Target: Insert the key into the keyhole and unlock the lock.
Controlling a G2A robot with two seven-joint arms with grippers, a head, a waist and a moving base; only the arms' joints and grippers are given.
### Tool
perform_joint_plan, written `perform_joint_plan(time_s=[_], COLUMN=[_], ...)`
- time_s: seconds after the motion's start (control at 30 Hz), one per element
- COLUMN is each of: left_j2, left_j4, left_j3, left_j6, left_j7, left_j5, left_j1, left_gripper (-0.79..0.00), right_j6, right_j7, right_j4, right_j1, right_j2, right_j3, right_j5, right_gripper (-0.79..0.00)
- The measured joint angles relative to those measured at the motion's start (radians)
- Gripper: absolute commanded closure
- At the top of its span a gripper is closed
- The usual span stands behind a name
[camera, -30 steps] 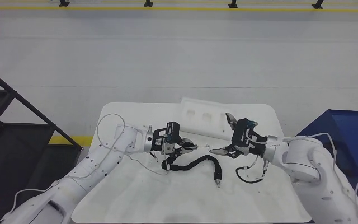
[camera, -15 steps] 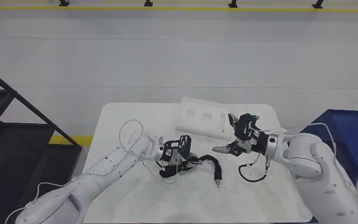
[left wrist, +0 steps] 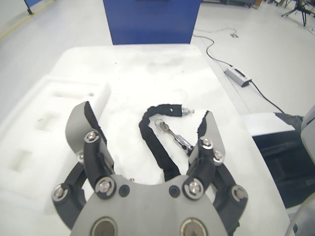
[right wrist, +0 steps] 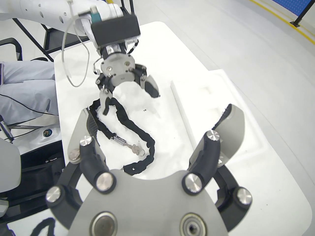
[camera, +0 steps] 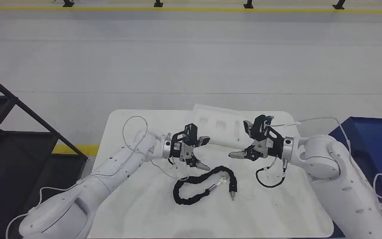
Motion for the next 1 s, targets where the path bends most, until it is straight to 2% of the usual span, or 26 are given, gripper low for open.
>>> perform_joint_plan(time_s=[0.2, 0.37, 0.6, 0.77, 1.0], left_j2=[0.039, 0.06, 0.073, 0.074, 0.067], left_j4=[-0.008, -0.016, -0.007, 0.019, 0.063], left_j3=[-0.087, -0.108, -0.046, 0.016, 0.127], left_j6=[0.0, 0.0, 0.0, 0.0, 0.0], left_j7=[0.019, 0.003, -0.119, -0.186, -0.336], left_j5=[0.031, -0.047, -0.182, -0.335, -0.537], left_j1=[-0.087, -0.142, -0.271, -0.35, -0.449], left_gripper=[-0.785, -0.785, -0.785, -0.785, -0.785], right_j6=[-0.021, -0.055, -0.148, -0.184, -0.213], right_j7=[0.061, 0.089, 0.103, 0.108, 0.093], right_j4=[0.114, 0.189, 0.322, 0.398, 0.51], right_j1=[0.145, 0.265, 0.453, 0.547, 0.652], right_j2=[-0.01, -0.018, -0.039, -0.054, -0.073], right_j3=[-0.064, -0.097, -0.176, -0.233, -0.3], right_j5=[0.084, 0.13, 0.173, 0.218, 0.281], right_gripper=[-0.785, -0.785, -0.785, -0.785, -0.785])
